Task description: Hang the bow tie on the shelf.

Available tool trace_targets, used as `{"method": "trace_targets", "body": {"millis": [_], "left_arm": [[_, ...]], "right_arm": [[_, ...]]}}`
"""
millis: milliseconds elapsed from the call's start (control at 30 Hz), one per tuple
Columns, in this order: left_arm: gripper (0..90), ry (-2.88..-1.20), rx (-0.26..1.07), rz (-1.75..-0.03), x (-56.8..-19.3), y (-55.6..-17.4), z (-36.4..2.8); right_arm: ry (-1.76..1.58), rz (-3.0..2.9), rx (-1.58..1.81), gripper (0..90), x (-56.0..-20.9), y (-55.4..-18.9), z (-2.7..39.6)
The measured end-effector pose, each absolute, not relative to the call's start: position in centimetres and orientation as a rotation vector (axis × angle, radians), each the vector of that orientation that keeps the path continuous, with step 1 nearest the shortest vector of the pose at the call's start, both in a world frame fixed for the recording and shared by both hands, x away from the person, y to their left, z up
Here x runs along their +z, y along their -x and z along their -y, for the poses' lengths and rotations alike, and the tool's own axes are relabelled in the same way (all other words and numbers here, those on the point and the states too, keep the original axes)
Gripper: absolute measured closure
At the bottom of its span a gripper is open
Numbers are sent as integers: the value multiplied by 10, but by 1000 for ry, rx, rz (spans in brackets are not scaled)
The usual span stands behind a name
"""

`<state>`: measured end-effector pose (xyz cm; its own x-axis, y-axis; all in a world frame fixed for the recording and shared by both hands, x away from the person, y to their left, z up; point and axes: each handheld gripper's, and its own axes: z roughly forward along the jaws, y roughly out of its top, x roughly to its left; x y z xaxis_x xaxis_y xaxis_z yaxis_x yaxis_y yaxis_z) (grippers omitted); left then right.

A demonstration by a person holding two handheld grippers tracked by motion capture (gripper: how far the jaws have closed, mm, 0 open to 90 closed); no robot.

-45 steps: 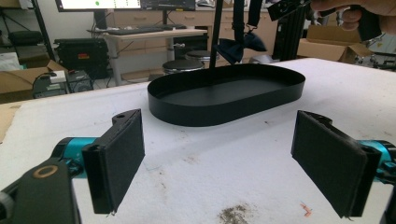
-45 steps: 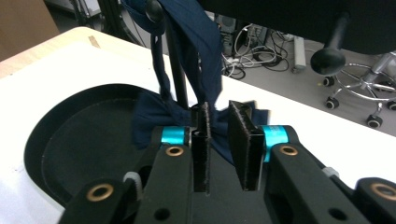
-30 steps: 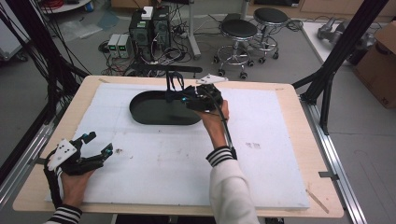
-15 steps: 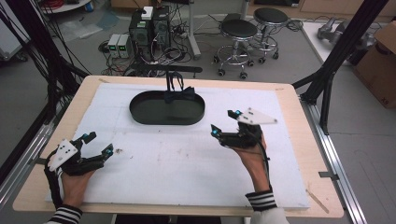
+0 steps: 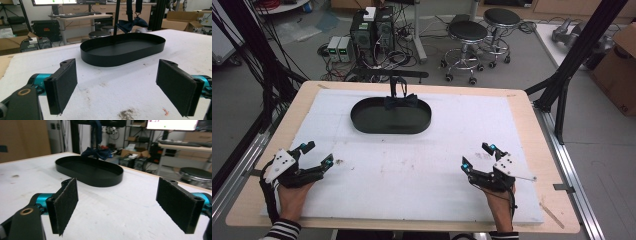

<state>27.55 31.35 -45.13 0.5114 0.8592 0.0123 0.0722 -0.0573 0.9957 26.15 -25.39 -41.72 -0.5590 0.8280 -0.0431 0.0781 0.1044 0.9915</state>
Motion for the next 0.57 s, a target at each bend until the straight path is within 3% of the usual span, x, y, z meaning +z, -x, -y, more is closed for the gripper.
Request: {"method": "trace_targets", "body": {"millis": [567], "left_arm": [[176,-1498,788,-850,-451,-275,-314]], "right_arm": [[-978,-1689,1442,159,-450,-264,261]]}}
